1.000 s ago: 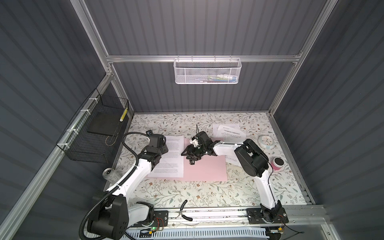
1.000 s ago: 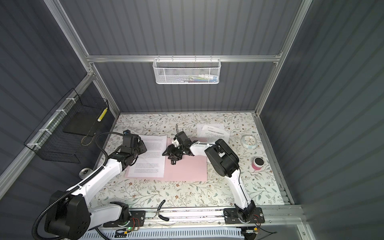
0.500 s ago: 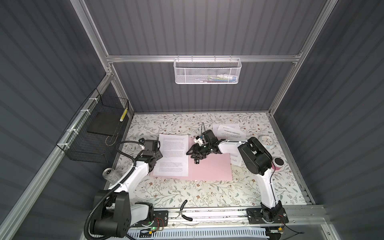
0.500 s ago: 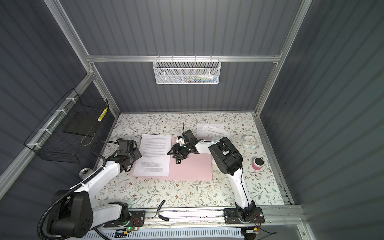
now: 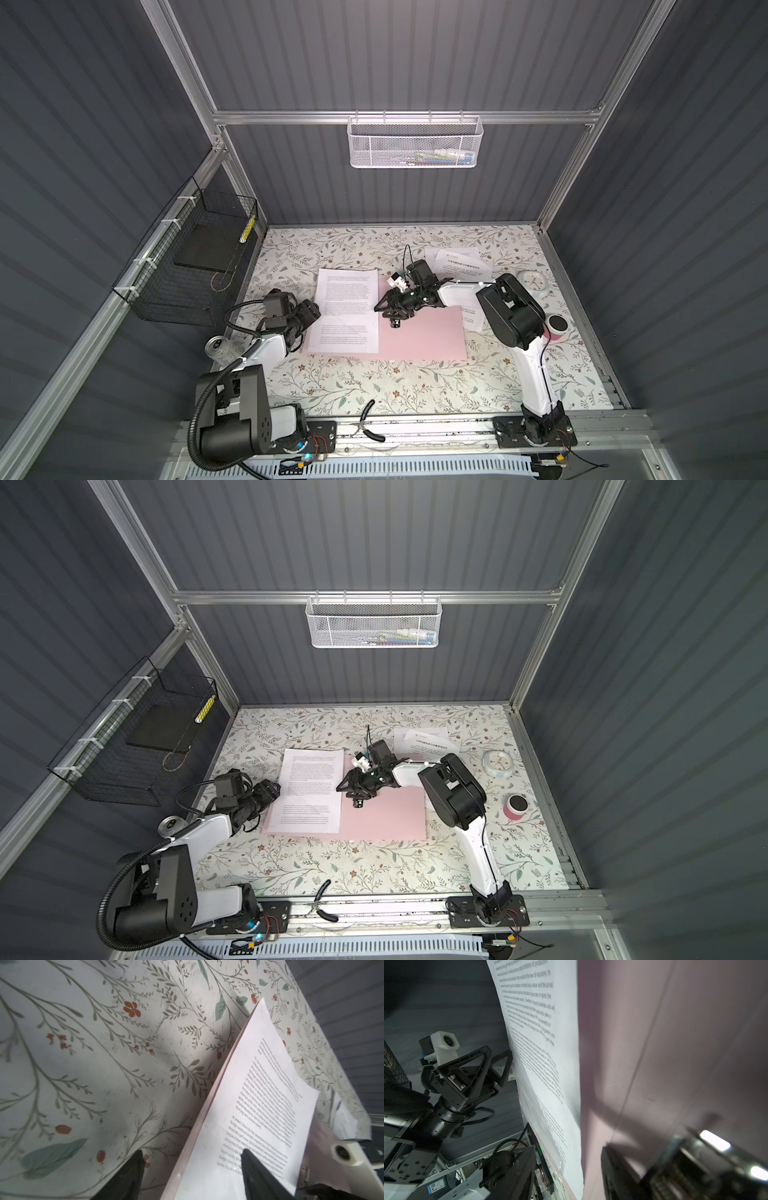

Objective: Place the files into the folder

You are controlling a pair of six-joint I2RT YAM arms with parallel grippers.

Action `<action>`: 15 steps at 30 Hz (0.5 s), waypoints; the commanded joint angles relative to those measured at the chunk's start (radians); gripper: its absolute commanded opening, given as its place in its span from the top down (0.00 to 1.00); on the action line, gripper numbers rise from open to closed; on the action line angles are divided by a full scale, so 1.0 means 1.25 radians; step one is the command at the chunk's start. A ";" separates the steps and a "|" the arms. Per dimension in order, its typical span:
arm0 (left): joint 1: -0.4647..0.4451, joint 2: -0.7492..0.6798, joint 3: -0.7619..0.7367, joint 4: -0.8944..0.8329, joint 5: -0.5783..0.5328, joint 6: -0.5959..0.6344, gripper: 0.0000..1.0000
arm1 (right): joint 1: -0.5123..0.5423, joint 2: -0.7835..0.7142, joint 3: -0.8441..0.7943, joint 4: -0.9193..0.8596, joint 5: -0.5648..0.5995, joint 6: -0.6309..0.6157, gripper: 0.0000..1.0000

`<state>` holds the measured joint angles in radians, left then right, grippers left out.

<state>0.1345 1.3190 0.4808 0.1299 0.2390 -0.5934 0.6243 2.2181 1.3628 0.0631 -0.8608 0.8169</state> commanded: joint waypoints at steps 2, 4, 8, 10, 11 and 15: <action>0.009 0.034 -0.012 0.085 0.143 -0.013 0.27 | -0.005 0.060 -0.022 -0.090 0.046 -0.027 0.46; 0.009 0.041 -0.011 0.093 0.154 -0.011 0.27 | -0.006 0.059 -0.024 -0.084 0.045 -0.023 0.46; 0.010 0.056 -0.016 0.123 0.186 -0.019 0.30 | -0.006 0.055 -0.034 -0.048 0.035 -0.006 0.46; 0.009 0.057 -0.024 0.138 0.195 -0.025 0.31 | -0.004 0.053 -0.025 -0.044 0.032 -0.001 0.47; 0.009 0.056 -0.029 0.149 0.201 -0.027 0.31 | -0.004 0.050 -0.016 -0.047 0.033 -0.001 0.47; 0.009 0.042 -0.034 0.152 0.213 -0.031 0.32 | -0.001 0.056 0.020 -0.058 0.038 0.000 0.51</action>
<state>0.1459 1.3815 0.4522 0.2974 0.4427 -0.6151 0.6231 2.2307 1.3769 0.0586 -0.8726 0.8211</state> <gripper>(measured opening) 0.680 0.493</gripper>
